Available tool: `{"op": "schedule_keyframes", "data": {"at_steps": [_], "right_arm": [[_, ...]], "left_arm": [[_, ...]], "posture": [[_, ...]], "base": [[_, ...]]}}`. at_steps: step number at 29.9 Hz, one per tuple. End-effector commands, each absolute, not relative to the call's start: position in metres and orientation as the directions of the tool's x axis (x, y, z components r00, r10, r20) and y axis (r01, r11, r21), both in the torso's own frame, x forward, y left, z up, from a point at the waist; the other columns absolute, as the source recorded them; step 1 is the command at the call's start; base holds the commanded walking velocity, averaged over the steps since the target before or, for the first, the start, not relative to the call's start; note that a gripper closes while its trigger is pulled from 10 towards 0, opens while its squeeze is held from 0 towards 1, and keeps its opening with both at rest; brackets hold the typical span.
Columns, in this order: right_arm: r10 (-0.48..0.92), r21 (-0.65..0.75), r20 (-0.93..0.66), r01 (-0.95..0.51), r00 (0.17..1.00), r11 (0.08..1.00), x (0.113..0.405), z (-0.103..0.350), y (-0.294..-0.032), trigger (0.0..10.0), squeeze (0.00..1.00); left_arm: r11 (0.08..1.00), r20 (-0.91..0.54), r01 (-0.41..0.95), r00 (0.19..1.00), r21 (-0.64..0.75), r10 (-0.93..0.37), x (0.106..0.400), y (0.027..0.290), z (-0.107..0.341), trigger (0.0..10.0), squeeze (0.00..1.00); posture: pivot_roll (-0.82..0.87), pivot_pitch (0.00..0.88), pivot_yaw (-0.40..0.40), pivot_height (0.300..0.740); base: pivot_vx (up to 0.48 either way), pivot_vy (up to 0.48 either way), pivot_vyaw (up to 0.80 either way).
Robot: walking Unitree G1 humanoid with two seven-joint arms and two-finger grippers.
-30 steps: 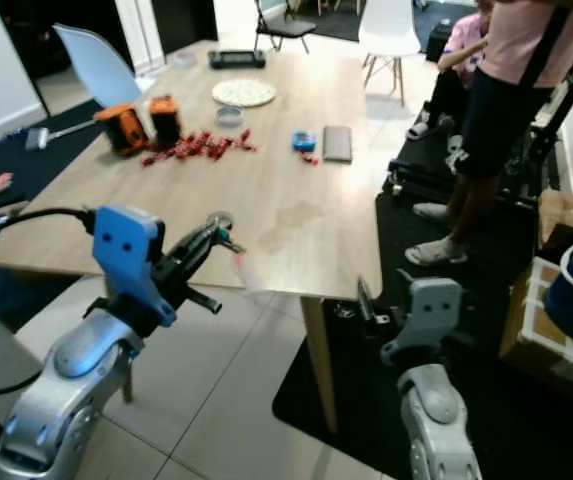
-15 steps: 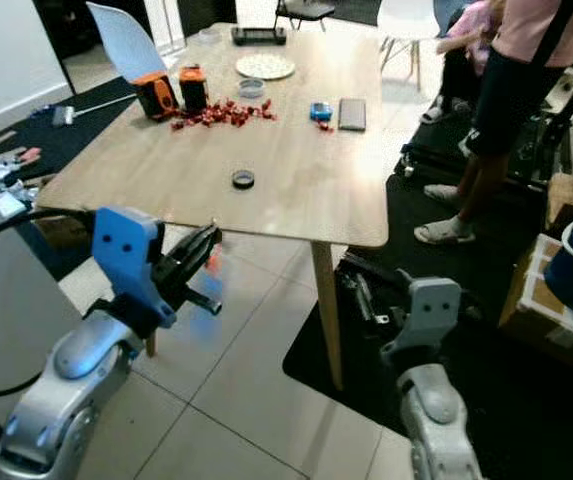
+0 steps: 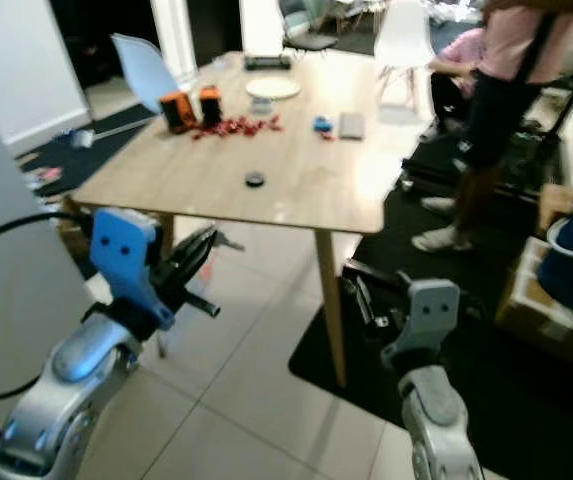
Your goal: Hang keys on a hook
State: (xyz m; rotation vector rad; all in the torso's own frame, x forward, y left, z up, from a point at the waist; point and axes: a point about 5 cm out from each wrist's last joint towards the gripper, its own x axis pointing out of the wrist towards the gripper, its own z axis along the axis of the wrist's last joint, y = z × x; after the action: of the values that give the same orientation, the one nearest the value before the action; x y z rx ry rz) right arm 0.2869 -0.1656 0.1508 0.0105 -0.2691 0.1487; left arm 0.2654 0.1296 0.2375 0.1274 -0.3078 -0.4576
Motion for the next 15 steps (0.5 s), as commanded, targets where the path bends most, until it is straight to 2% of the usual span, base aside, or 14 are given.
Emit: {"op": "schedule_keyframes", "data": {"at_steps": [1,15], "right_arm": [[0.14,-0.008,0.247,-0.142,0.959,0.99,0.2855,0.1465,-0.1663,10.0,0.0],[0.143,-0.034,0.248,-0.139,0.958,0.99,0.2863,0.1474,-0.1665,10.0,0.0]], "left_arm": [[0.888,0.255,0.417,0.853,0.193,-0.456,0.2646,0.1276,0.2353,10.0,0.0],[0.887,0.25,0.42,0.853,0.193,-0.458,0.2648,0.1272,0.2337,10.0,0.0]], "posture": [[0.1,0.148,-0.004,0.74],[0.1,0.148,-0.006,0.74]], "base": [[0.0,0.0,0.0],[0.0,0.0,0.0]]}}
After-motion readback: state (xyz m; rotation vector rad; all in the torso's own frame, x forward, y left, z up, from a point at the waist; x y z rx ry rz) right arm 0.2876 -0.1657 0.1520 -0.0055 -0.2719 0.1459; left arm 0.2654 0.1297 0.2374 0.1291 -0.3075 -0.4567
